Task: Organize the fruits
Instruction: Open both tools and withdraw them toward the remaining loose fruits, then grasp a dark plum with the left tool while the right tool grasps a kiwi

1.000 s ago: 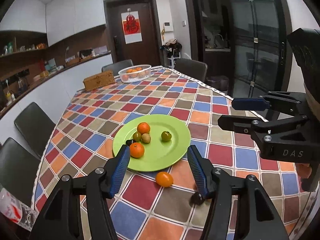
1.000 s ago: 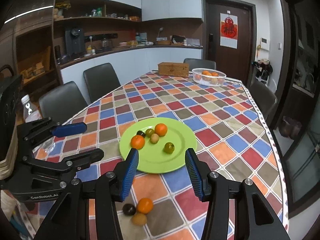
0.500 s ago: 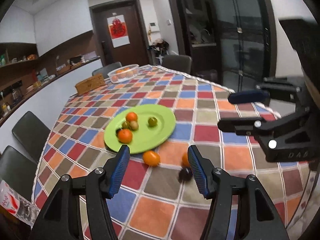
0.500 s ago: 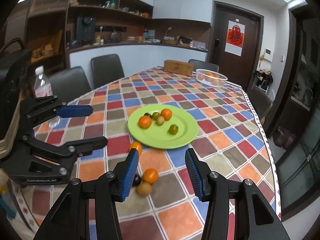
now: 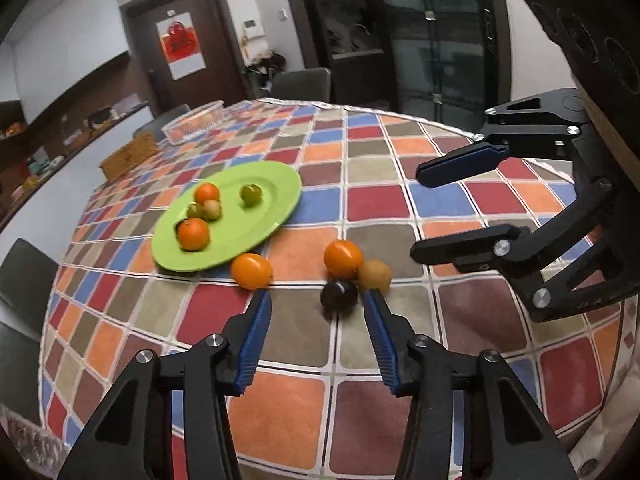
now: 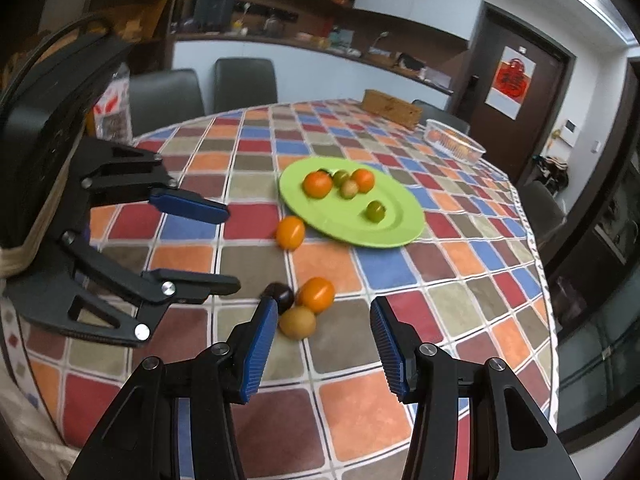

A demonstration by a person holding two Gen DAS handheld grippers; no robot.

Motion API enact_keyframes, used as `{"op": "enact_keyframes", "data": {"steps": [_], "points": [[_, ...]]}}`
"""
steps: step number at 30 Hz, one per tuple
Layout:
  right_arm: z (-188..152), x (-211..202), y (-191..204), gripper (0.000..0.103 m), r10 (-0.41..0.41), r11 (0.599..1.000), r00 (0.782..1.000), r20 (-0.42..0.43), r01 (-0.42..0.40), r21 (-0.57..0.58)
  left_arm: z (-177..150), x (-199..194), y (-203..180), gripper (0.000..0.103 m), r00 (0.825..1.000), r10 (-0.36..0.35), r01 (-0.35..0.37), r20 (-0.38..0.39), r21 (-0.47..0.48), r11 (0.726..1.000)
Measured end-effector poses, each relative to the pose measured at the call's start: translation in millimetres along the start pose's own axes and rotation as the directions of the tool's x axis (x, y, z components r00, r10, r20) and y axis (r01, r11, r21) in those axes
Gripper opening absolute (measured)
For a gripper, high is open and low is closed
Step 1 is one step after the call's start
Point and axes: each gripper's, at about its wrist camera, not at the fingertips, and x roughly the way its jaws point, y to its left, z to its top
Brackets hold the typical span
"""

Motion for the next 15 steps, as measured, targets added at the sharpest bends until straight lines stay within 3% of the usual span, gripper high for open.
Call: {"op": "enact_keyframes", "data": {"steps": [15], "points": [[-14.0, 49.5, 0.2, 0.047, 0.112, 0.994, 0.987, -0.118, -0.112, 0.008, -1.6, 47.9, 3.9, 0.044, 0.991, -0.103, 0.111, -0.084, 0.094, 0.989]]}}
